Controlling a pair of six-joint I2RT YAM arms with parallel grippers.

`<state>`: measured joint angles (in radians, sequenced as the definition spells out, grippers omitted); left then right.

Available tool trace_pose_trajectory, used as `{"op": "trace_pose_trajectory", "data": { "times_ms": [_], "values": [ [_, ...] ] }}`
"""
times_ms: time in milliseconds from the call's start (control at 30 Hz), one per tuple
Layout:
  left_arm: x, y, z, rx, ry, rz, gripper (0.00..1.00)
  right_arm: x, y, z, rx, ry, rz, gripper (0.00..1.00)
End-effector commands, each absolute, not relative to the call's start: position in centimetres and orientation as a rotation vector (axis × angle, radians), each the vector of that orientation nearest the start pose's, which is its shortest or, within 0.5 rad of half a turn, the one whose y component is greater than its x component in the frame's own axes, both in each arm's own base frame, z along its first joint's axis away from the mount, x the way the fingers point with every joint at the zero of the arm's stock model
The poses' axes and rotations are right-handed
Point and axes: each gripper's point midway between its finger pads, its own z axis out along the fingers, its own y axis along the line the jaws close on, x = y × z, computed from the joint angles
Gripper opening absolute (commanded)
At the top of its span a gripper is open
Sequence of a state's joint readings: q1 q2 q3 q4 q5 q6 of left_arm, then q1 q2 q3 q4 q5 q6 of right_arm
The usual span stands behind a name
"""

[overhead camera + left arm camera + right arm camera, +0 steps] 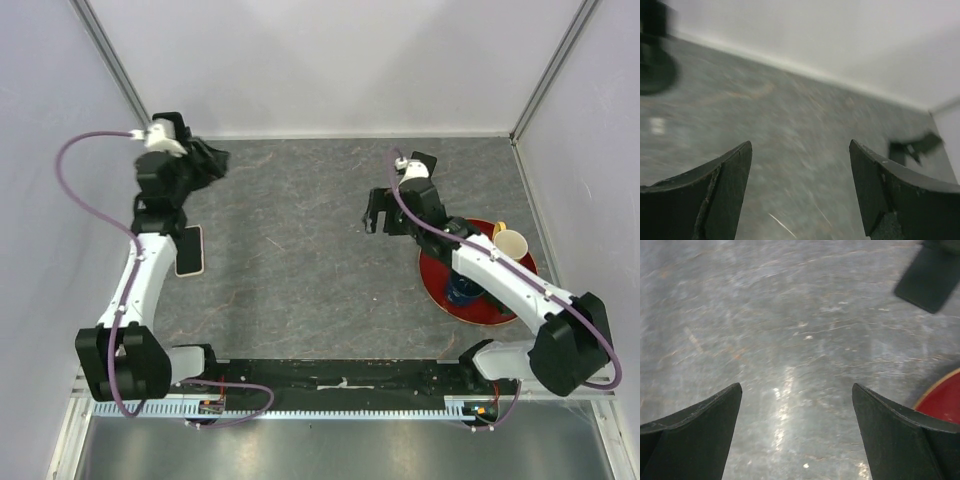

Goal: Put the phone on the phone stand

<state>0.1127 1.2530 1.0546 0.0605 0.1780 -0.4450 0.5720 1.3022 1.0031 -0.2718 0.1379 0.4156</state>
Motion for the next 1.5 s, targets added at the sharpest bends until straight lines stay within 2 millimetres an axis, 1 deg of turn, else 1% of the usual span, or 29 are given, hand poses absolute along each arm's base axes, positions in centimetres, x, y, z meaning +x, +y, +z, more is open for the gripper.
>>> {"op": "trace_pose_trajectory", "data": {
  "times_ms": [0,67,100,133,200,233,267,300,333,400,433,467,500,533,600,633,667,800,867,900,933,1033,1100,1133,1233,1267,1300,1433,1467],
  "values": [
    [40.0,-10.9,28.1,-0.077,1.819,-0.668,0.84,37.9,15.1,20.5,0.2,2.082,0.332,0.96],
    [39.3,-13.6,27.9,0.027,1.859,-0.738,0.83,39.2,13.1,20.3,0.268,2.08,0.333,0.89],
    [38.2,-16.3,28.9,0.137,1.85,-0.823,0.83,40.0,11.1,20.2,0.307,2.074,0.314,0.84],
    [38.0,-17.3,28.4,0.171,1.876,-0.852,0.82,40.5,10.4,20.4,0.313,2.069,0.31,0.83],
    [37.2,-18.7,28.8,0.222,1.879,-0.945,0.81,41.4,8.7,19.9,0.329,2.074,0.297,0.85],
    [37.3,-18.9,28.4,0.227,1.892,-0.961,0.81,41.9,8.4,20.2,0.316,2.076,0.3,0.87],
    [37.3,-18.8,28.5,0.223,1.893,-0.966,0.8,42.6,7.6,19.4,0.301,2.097,0.254,0.9],
    [37.4,-18.6,28.5,0.211,1.896,-0.968,0.8,43.0,7.3,19.1,0.288,2.104,0.227,0.98],
    [37.5,-18.4,28.4,0.201,1.9,-0.971,0.8,43.8,7.0,19.7,0.276,2.092,0.204,0.98],
    [37.6,-17.9,28.7,0.183,1.89,-0.976,0.8,45.1,6.2,18.1,0.248,2.139,0.118,0.98],
    [37.6,-17.8,28.7,0.178,1.889,-0.979,0.8,46.1,6.2,19.1,0.245,2.133,0.105,0.98],
    [37.7,-17.7,28.9,0.169,1.882,-0.982,0.8,47.0,6.3,17.8,0.231,2.163,0.091,0.98],
    [37.7,-17.5,28.7,0.159,1.885,-0.983,0.8,47.6,6.3,17.7,0.223,2.165,0.081,0.98],
    [37.7,-17.6,28.6,0.155,1.886,-0.99,0.8,48.6,6.3,18.6,0.237,2.141,0.081,0.98],
    [37.8,-17.5,28.5,0.149,1.887,-1.004,0.8,49.7,6.4,17.6,0.259,2.155,0.073,0.98],
    [37.8,-17.5,28.5,0.147,1.889,-1.008,0.8,50.6,6.4,18.3,0.266,2.134,0.074,0.98],
    [37.9,-17.5,28.4,0.143,1.893,-1.015,0.8,51.3,6.3,17.3,0.277,2.151,0.062,0.98],
    [38.4,-16.9,27.8,0.111,1.909,-1.03,0.8,53.2,4.8,16.2,0.348,2.148,-0.061,0.98],
    [38.5,-16.8,27.6,0.102,1.915,-1.036,0.8,54.5,4.8,15.2,0.36,2.148,-0.08,0.98],
    [38.5,-16.9,27.6,0.105,1.914,-1.036,0.8,55.3,4.8,15.7,0.367,2.13,-0.078,0.98],
    [38.7,-16.8,27.3,0.1,1.921,-1.032,0.8,55.7,4.7,14.3,0.376,2.15,-0.097,0.98],
    [39.0,-16.9,26.3,0.085,1.948,-1.042,0.79,57.0,5.0,13.7,0.4,2.14,-0.091,0.98],
    [39.0,-17.2,26.0,0.084,1.959,-1.063,0.79,57.7,5.7,13.8,0.401,2.128,-0.076,0.98],
    [39.0,-17.2,25.9,0.079,1.961,-1.068,0.79,57.8,5.9,13.1,0.4,2.138,-0.079,0.98],
    [39.0,-17.3,25.8,0.076,1.966,-1.08,0.78,57.5,6.3,12.5,0.423,2.14,-0.12,0.96],
    [39.0,-17.3,25.9,0.076,1.963,-1.077,0.78,57.2,6.5,12.4,0.431,2.132,-0.148,0.88],
    [38.9,-17.2,26.1,0.078,1.958,-1.071,0.78,56.7,6.7,12.0,0.446,2.133,-0.161,0.84],
    [38.9,-17.2,26.0,0.071,1.961,-1.072,0.77,55.3,7.3,13.1,0.466,2.083,-0.241,0.71],
    [38.9,-17.2,26.0,0.069,1.963,-1.077,0.77,55.0,7.5,13.3,0.469,2.071,-0.265,0.56]
  ]
}}
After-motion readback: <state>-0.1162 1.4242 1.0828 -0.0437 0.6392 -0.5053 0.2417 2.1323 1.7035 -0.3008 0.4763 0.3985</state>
